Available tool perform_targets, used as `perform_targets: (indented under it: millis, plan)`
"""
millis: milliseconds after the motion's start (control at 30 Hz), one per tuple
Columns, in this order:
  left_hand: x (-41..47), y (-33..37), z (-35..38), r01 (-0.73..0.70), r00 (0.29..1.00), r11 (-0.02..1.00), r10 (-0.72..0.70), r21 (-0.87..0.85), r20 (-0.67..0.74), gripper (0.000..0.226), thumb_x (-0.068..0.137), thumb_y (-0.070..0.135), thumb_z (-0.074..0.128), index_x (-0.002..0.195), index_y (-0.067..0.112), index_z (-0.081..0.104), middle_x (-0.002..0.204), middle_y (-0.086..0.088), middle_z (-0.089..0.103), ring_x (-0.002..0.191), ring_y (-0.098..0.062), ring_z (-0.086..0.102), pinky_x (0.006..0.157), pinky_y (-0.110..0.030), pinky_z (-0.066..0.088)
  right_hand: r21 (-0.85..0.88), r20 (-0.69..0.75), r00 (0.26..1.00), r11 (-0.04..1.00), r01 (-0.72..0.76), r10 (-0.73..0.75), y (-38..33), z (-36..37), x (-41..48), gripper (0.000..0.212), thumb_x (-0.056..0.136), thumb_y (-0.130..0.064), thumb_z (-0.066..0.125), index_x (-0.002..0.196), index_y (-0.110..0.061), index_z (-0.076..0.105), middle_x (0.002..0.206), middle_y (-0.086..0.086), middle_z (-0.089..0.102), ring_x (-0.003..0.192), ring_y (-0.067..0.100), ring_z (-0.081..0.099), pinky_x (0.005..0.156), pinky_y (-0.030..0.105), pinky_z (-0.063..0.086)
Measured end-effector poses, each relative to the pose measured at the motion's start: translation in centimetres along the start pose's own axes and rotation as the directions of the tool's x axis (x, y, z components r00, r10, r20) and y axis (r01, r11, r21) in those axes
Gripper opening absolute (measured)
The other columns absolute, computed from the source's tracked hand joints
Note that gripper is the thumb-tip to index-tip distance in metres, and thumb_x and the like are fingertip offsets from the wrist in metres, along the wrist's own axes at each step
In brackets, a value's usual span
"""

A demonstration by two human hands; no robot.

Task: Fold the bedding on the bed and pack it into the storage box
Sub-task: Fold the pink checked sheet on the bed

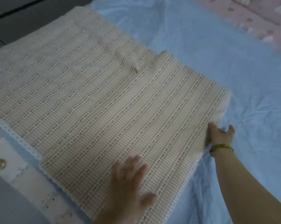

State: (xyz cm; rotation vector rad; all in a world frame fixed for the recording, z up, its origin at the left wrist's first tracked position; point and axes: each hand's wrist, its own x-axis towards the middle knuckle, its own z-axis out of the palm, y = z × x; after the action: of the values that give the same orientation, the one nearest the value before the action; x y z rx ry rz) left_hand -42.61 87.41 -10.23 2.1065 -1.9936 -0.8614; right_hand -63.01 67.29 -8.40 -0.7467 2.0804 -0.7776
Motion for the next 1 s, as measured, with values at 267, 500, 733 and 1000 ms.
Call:
perform_targets:
  millis: [267,500,733,1000]
  plan:
    - [-2.0,7.6,5.1,0.033,0.992,0.971,-0.061,0.238,0.108,0.102,0.010,0.037,0.087,0.104,0.001,0.069,0.115,-0.020,0.064,0.111,-0.041,0.050,0.087,-0.065,0.032,0.108,0.308,0.947,0.985,-0.135,0.096,-1.2,-3.1,3.2,0.046,0.092,-0.036,0.051,0.126,-0.004,0.047,0.110,0.008,0.051,0.098,0.022,0.051,0.089,0.034,0.046]
    - [-1.6,8.3,1.1,0.106,0.993,0.971,-0.115,0.213,0.032,0.056,0.087,0.011,0.035,0.143,0.011,0.027,0.125,-0.006,0.056,0.103,-0.021,0.062,0.077,-0.028,0.051,0.151,0.169,0.984,0.988,0.036,-0.062,-1.8,-1.9,5.0,0.045,0.093,-0.017,0.049,0.135,-0.005,0.038,0.124,0.009,0.050,0.110,0.025,0.050,0.098,0.038,0.043]
    - [-4.3,11.2,-8.7,0.168,0.973,0.936,-0.107,0.311,-0.204,0.060,0.093,0.009,0.036,0.147,0.026,0.016,0.138,0.009,0.044,0.108,-0.010,0.059,0.085,-0.025,0.047,0.285,0.138,0.916,0.901,0.327,-0.377,-8.8,-2.6,-0.7,0.033,0.090,0.000,0.042,0.122,-0.003,0.052,0.103,0.009,0.055,0.091,0.018,0.049,0.083,0.028,0.044]
    - [-10.5,20.0,-15.2,0.003,0.888,0.950,0.141,0.312,-0.438,0.058,0.028,0.009,0.077,0.086,0.011,0.076,0.065,-0.004,0.070,0.032,-0.017,0.055,0.026,-0.021,0.035,0.470,0.085,0.830,0.757,0.454,-0.551,-17.2,-14.8,-7.5,0.032,0.090,0.001,0.041,0.119,-0.005,0.053,0.096,0.006,0.054,0.086,0.019,0.051,0.080,0.028,0.043]
